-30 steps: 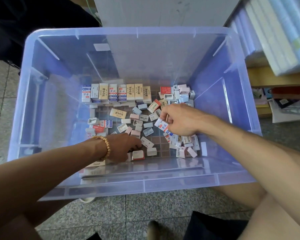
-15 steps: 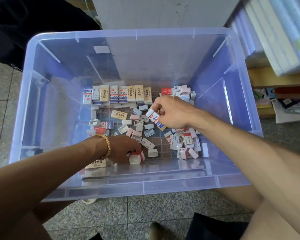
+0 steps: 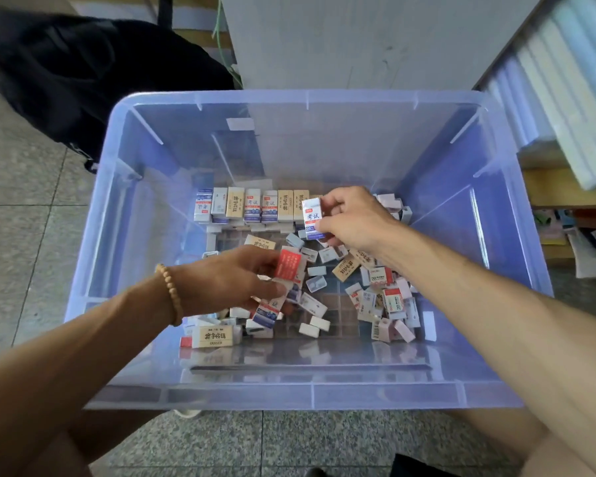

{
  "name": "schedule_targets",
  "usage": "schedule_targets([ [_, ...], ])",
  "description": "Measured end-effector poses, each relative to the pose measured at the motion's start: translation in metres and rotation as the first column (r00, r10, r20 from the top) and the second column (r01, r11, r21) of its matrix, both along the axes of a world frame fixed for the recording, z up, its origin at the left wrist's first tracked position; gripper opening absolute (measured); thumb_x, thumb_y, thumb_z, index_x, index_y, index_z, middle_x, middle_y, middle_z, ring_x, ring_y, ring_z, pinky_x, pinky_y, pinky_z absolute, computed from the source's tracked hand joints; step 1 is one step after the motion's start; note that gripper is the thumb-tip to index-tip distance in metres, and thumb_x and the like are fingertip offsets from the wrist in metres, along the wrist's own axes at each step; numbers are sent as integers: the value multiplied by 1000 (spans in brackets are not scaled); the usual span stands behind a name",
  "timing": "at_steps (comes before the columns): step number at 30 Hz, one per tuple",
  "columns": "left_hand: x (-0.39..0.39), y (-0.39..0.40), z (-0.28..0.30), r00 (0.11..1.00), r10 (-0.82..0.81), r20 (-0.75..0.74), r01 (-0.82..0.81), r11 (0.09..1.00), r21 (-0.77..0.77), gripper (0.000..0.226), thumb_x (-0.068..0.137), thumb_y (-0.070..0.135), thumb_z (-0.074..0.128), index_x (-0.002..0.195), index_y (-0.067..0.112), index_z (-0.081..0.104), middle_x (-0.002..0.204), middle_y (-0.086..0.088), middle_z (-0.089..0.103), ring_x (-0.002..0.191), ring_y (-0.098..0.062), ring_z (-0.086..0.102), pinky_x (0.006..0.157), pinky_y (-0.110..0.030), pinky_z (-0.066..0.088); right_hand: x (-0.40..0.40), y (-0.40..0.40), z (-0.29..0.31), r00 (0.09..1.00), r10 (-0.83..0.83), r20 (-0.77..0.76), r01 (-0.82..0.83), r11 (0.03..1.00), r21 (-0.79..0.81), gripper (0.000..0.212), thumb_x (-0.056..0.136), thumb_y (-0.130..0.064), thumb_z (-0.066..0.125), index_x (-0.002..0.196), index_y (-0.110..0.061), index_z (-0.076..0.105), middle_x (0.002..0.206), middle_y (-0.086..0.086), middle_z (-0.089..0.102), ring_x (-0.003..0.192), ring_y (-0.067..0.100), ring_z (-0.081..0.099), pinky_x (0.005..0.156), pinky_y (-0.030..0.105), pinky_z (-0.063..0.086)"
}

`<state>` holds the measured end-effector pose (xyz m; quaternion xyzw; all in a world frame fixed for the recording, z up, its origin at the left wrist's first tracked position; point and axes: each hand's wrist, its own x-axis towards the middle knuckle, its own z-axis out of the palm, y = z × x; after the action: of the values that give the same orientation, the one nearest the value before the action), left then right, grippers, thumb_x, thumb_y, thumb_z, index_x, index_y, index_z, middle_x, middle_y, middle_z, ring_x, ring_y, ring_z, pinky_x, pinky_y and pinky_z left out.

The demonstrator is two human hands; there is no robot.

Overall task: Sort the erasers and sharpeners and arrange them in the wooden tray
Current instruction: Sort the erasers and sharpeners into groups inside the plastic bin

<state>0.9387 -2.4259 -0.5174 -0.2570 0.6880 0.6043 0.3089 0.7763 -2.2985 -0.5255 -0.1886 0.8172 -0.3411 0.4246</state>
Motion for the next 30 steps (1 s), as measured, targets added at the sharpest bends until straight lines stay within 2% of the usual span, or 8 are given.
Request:
schedule_targets([
  [3, 13, -7, 10, 980, 201, 11, -201, 980, 15, 19, 94, 6, 61, 112, 12, 65, 106, -10, 70, 101, -28, 70, 80, -37, 57, 1, -21, -8, 992, -112, 50, 114, 993, -39, 26, 88, 2, 67, 83, -23, 62, 97, 3, 71, 80, 12, 71, 71, 26, 62],
  [7, 14, -10, 11, 923, 383, 32, -383, 924, -15, 18, 95, 5, 58, 110, 13, 64, 102, -9, 73, 100, -28, 70, 92, -46, 55, 8, -59, -28, 992, -124, 6, 124, 992, 20, 24, 88, 1, 67, 74, -19, 64, 86, 5, 72, 82, 19, 73, 77, 37, 62],
  [12, 7, -15, 6, 836, 547, 42, -547, 837, 7, 18, 96, 1, 55, 111, 7, 63, 108, -16, 71, 97, -30, 71, 86, -47, 58, 14, -92, -54, 980, -182, -76, 189, 978, 90, 11, 85, -3, 68, 80, -12, 68, 86, 7, 72, 81, 23, 72, 76, 41, 62],
  [20, 2, -17, 10, 806, 589, 53, -591, 806, 34, 17, 98, 1, 52, 111, 6, 62, 112, -17, 68, 100, -30, 69, 88, -47, 57, 12, -80, -49, 863, 148, -483, -57, 979, 197, 17, 86, -33, 76, 80, -19, 72, 82, -4, 72, 76, 16, 67, 72, 33, 57],
  [22, 1, -17, 10, 808, 587, 47, -589, 808, 37, 18, 97, 1, 52, 112, 6, 62, 110, -16, 69, 99, -29, 69, 89, -47, 56, 16, -66, -33, 902, 116, -416, -101, 993, 57, 25, 91, -40, 69, 83, -16, 72, 82, -3, 72, 77, 17, 68, 71, 31, 57],
  [25, 0, -17, 10, 824, 567, 23, -567, 820, 78, 19, 97, -1, 53, 108, 8, 66, 103, -15, 73, 97, -31, 69, 90, -49, 55, 28, -44, -5, 990, 142, 13, -141, 988, -70, 38, 96, -44, 60, 100, -10, 75, 106, 2, 75, 98, 15, 69, 80, 19, 52],
  [27, -1, -16, 11, 863, 505, -6, -503, 862, 62, 19, 96, 1, 55, 107, 9, 68, 106, -19, 72, 104, -39, 67, 97, -55, 51, 33, -31, -1, 973, 218, 77, -213, 975, -64, 33, 89, -49, 67, 101, -20, 77, 106, -6, 75, 100, 7, 67, 97, 29, 49],
  [30, -5, -15, 14, 912, 407, -59, -410, 908, -84, 16, 94, 5, 61, 106, 8, 71, 98, -15, 74, 96, -32, 70, 88, -44, 57, 37, -26, -3, 986, 152, 73, -146, 986, -87, 22, 84, -44, 76, 95, -26, 77, 90, -10, 77, 90, 11, 72, 94, 45, 55],
])
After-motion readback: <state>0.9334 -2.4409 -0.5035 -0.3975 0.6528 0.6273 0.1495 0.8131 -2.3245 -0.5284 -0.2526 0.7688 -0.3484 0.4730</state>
